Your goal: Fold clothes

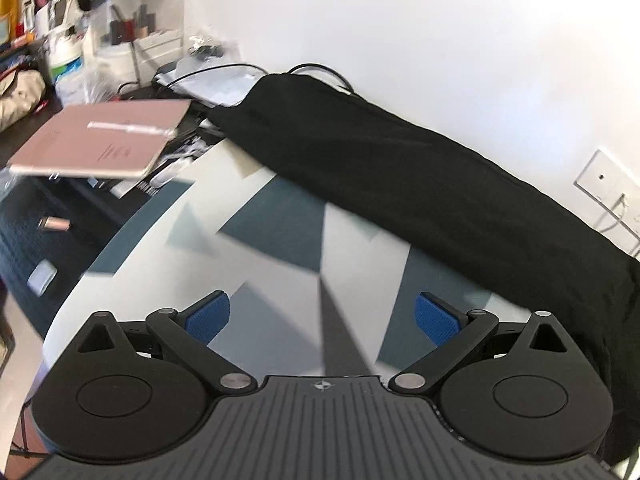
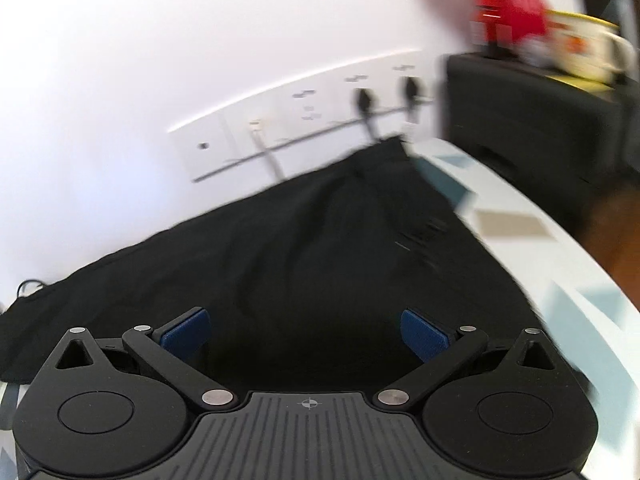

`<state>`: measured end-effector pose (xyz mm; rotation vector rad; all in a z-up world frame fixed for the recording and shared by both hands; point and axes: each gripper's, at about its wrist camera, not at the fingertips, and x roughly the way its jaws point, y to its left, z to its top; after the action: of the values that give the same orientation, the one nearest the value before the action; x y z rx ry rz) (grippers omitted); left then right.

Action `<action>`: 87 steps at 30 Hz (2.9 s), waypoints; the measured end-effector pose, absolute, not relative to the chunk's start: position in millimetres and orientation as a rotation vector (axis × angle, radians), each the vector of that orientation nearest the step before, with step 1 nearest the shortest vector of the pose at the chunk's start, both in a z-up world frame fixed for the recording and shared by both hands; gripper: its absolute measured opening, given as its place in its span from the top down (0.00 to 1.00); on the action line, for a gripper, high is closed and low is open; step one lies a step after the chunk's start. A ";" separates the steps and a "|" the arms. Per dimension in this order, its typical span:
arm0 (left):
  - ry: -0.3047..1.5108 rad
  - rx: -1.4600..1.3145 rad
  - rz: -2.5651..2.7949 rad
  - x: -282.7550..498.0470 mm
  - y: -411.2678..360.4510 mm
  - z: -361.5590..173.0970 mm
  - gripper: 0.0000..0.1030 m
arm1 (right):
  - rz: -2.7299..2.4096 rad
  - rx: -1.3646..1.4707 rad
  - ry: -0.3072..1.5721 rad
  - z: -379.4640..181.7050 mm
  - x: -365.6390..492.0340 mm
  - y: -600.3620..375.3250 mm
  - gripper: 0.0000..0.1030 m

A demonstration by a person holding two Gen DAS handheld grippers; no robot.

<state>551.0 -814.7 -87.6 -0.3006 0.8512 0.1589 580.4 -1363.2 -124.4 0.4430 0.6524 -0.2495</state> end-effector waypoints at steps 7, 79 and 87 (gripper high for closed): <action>0.799 -0.327 0.175 463.0 -766.9 -92.8 0.02 | -0.352 0.559 0.639 -111.0 459.8 -1348.6 0.01; 0.951 -0.215 -0.217 431.8 -1058.1 -137.0 0.03 | 0.841 0.456 0.913 -36.3 559.4 -1196.2 0.99; 0.980 -0.285 -0.171 429.6 -1007.9 -149.8 0.94 | 0.793 0.416 0.835 -26.8 567.3 -1207.0 1.00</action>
<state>429.6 -1007.9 -149.8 -0.2849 0.9803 -0.1706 567.3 -1207.0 -26.8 0.4164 0.8345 0.7927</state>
